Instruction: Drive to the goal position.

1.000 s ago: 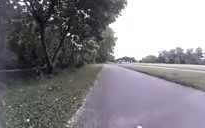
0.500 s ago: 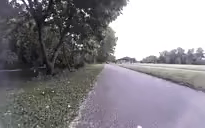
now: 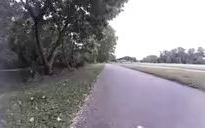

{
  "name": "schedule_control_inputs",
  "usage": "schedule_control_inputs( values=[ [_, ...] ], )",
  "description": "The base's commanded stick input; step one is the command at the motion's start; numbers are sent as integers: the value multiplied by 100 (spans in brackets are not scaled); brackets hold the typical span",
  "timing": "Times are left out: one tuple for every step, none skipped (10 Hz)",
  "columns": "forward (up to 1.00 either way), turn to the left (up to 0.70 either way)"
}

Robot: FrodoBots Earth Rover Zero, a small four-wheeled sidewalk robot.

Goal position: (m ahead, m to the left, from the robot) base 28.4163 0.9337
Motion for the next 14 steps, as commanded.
schedule_control_inputs(
  values=[
    [70,-1],
    [70,-1],
    [70,-1],
    [70,-4],
    [70,-11],
    [70,-15],
    [70,-15],
    [70,-15],
    [70,-15],
    [70,-15],
    [70,-8],
    [70,-1],
    [70,-1],
    [70,-1]
  ],
)
